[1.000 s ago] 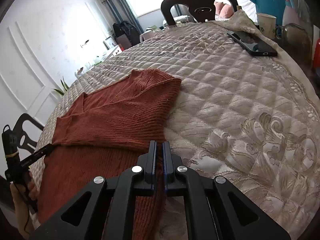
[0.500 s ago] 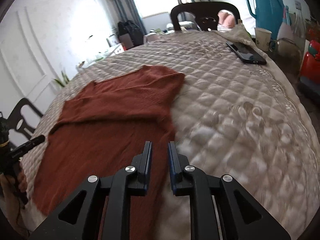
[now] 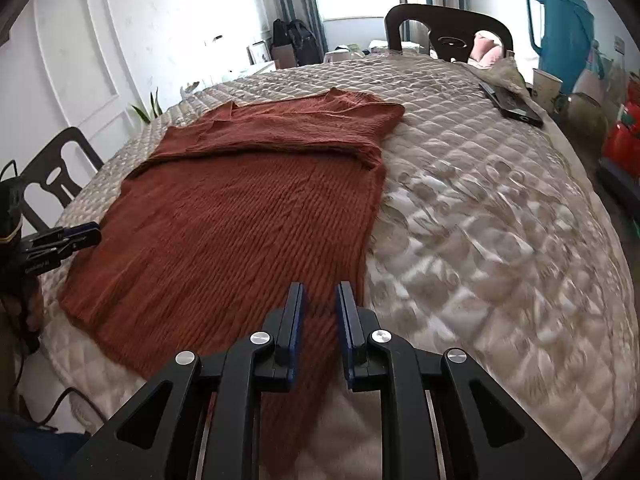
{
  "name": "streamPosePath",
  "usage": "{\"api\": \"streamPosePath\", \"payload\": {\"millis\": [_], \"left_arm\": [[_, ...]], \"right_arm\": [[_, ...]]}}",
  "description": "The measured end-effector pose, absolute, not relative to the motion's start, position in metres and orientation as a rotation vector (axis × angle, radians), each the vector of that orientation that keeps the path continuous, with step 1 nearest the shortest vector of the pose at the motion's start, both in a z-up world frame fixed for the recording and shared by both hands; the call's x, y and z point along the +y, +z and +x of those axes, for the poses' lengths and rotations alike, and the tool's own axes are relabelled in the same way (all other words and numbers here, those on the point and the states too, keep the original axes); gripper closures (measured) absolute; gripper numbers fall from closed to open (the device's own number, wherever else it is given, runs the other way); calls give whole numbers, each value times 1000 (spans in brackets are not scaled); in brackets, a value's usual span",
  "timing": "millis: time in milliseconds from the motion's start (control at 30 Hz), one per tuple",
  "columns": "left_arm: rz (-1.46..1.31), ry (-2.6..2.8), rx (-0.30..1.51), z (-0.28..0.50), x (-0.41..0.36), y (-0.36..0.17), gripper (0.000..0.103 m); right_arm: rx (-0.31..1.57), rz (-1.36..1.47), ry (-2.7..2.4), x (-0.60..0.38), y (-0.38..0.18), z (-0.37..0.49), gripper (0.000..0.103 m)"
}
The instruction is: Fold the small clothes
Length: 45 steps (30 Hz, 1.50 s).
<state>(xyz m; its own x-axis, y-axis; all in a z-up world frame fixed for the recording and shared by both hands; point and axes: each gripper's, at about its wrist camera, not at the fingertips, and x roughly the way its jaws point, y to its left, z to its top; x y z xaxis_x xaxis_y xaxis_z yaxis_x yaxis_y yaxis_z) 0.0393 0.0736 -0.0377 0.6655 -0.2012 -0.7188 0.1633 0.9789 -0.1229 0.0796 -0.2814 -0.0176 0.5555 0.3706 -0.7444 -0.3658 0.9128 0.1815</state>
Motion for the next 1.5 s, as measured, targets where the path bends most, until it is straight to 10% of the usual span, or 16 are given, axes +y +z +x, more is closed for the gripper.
{"api": "streamPosePath", "payload": {"millis": [200,533,767,833,967,1100,1367,1500], "left_arm": [[-160,-196,855,15,87,-41,60],[-264,-229,854,-8,75,-44,44],[-27,-151,884,-8,41,-45,37],[-64,-145,878,-8,47,-44,43],[-162,-178,887,-12,67,-43,91],[-244,-207,875,-19,80,-44,91],[-484,-307,870,-20,99,-49,56],[-534,-296,862,-15,101,-51,56]], "right_arm": [[898,107,406,-303,-15,60,67],[937,348,512,-309,-29,50,67],[934,341,519,-301,-31,52,94],[926,352,512,-306,-33,48,95],[912,351,500,-314,-31,44,96],[910,361,492,-321,-30,44,96],[949,415,542,-325,-34,48,95],[975,425,590,-323,-36,49,92]]}}
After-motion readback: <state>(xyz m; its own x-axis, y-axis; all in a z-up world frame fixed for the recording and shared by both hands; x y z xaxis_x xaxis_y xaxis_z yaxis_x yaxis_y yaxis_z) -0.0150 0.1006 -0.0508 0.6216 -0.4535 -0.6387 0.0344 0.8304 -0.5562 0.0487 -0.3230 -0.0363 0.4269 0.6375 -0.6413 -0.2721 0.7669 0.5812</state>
